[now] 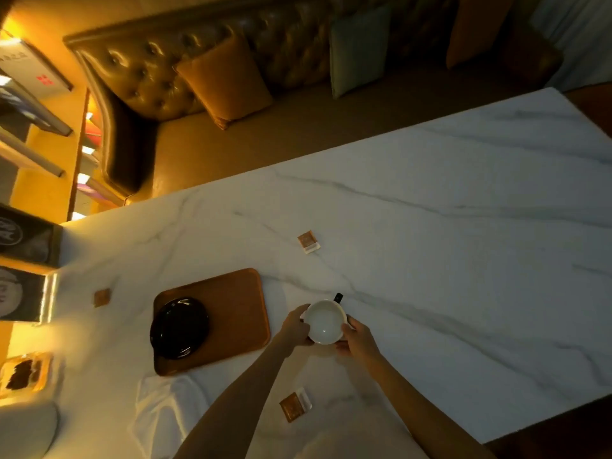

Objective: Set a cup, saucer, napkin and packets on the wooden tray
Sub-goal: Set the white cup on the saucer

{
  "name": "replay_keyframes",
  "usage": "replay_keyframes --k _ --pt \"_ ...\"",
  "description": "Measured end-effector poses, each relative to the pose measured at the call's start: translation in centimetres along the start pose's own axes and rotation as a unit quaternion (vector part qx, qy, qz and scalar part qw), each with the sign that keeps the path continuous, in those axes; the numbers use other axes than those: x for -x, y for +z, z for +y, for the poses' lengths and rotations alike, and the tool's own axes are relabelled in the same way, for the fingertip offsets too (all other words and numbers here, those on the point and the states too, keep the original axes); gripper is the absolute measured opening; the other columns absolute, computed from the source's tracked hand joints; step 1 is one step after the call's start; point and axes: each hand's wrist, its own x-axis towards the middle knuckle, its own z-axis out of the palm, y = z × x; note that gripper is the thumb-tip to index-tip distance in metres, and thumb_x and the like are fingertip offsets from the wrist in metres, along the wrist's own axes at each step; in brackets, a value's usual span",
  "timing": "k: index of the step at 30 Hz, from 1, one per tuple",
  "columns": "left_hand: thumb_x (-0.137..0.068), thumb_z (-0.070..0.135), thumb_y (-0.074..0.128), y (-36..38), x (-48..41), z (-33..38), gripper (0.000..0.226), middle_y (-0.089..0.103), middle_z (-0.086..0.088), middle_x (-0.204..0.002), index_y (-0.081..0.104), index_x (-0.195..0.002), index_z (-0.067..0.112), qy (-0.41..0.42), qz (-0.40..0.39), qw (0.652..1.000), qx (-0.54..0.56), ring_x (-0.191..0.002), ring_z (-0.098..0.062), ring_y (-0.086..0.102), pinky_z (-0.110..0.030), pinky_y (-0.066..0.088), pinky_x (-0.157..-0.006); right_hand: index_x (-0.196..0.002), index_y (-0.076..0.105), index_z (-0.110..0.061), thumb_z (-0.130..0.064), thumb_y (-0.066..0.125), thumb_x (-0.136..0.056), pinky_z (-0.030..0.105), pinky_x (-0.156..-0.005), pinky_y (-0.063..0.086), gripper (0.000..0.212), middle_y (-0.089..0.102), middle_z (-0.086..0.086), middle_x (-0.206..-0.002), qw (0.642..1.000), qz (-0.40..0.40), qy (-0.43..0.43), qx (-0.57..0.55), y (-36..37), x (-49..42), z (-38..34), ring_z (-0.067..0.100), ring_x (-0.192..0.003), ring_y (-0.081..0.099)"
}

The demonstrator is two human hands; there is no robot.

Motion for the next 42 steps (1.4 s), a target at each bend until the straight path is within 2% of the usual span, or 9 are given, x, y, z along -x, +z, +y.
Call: replay_keyframes --k 6,11,18,23,25,28,31,39,42 --pt "-0.085 -0.011 0.042 -3.1 5.2 -4.2 0.056 0.051 -0.017 -0.123 0.043 -0.135 0.014 -0.026 0.030 0.985 0.169 -0.095 -0.037 0.062 -0.048 0.058 -0.073 -0.132 0.053 -0.013 -0.018 0.044 -0.099 0.038 -0.068 0.054 0.035 0.061 0.017 -0.110 0.998 -0.031 -0.034 0.035 4.3 3.1 -0.5 0.033 -0.089 0.062" --pt "-0.083 -0.014 0.049 -6.2 9.6 -8.6 0.061 0.047 -0.015 -0.133 0.039 -0.132 0.021 -0.039 0.087 0.956 0.276 -0.111 -0.041 0.061 -0.043 0.062 -0.066 -0.137 0.046 -0.023 -0.028 0.041 -0.101 0.037 -0.072 0.051 0.037 0.057 0.013 -0.120 0.993 -0.086 -0.054 0.055 9.8 6.2 -0.7 0.033 -0.101 0.060" --pt "-0.088 -0.005 0.058 -11.7 14.5 -15.4 0.060 0.044 -0.017 -0.139 0.034 -0.137 0.020 -0.066 0.131 0.932 0.332 -0.118 -0.038 0.055 -0.051 0.058 -0.088 -0.140 0.041 -0.015 -0.010 0.048 -0.097 0.053 -0.086 0.054 0.044 0.047 0.016 -0.136 0.982 -0.172 -0.056 0.060 18.4 10.1 0.5 0.040 -0.121 0.051" --pt "-0.090 -0.005 0.057 -15.2 16.0 -18.8 0.063 0.042 -0.017 -0.142 0.031 -0.143 0.018 -0.077 0.143 0.935 0.315 -0.122 -0.040 0.052 -0.054 0.057 -0.089 -0.136 0.043 -0.013 -0.006 0.050 -0.095 0.058 -0.091 0.052 0.043 0.048 0.019 -0.137 0.978 -0.189 -0.060 0.059 23.0 12.0 1.6 0.039 -0.122 0.050" --pt "-0.090 -0.007 0.055 -16.8 16.2 -20.1 0.061 0.042 -0.019 -0.141 0.032 -0.141 0.018 -0.074 0.130 0.939 0.311 -0.121 -0.042 0.053 -0.055 0.056 -0.090 -0.133 0.044 -0.012 -0.016 0.061 -0.089 0.060 -0.093 0.050 0.047 0.050 0.019 -0.135 0.979 -0.185 -0.068 0.052 25.2 12.9 1.8 0.039 -0.123 0.049" --pt "-0.088 -0.007 0.058 -19.0 15.7 -21.6 0.063 0.044 -0.019 -0.138 0.032 -0.139 0.019 -0.066 0.114 0.948 0.291 -0.120 -0.041 0.054 -0.054 0.057 -0.090 -0.128 0.045 -0.004 -0.045 0.080 -0.065 0.060 -0.100 0.045 0.083 0.054 0.016 -0.124 0.981 -0.178 -0.075 0.032 27.8 12.8 1.8 0.037 -0.118 0.050" --pt "-0.086 -0.006 0.060 -21.2 14.6 -22.5 0.065 0.047 -0.017 -0.134 0.031 -0.138 0.021 -0.058 0.097 0.953 0.282 -0.115 -0.038 0.058 -0.051 0.059 -0.087 -0.136 0.042 -0.004 -0.014 0.064 -0.087 0.064 -0.095 0.046 0.055 0.050 0.023 -0.133 0.983 -0.172 -0.055 0.042 29.7 12.1 1.2 0.042 -0.123 0.048" --pt "-0.083 -0.014 0.051 -26.3 9.7 -21.4 0.057 0.040 -0.015 -0.133 0.035 -0.126 0.020 -0.038 0.079 0.945 0.314 -0.118 -0.039 0.050 -0.038 0.059 -0.057 -0.126 0.047 -0.018 -0.003 0.047 -0.094 0.061 -0.087 0.052 0.035 0.046 0.017 -0.128 0.986 -0.156 -0.044 0.042 33.3 7.9 -2.7 0.042 -0.123 0.045" --pt "-0.084 -0.014 0.048 -27.7 7.4 -20.5 0.056 0.040 -0.015 -0.134 0.035 -0.128 0.019 -0.049 0.085 0.947 0.305 -0.112 -0.037 0.051 -0.040 0.061 -0.060 -0.121 0.047 -0.023 -0.004 0.046 -0.095 0.061 -0.088 0.051 0.033 0.044 0.013 -0.125 0.987 -0.153 -0.032 0.034 34.2 5.9 -4.3 0.042 -0.123 0.043"
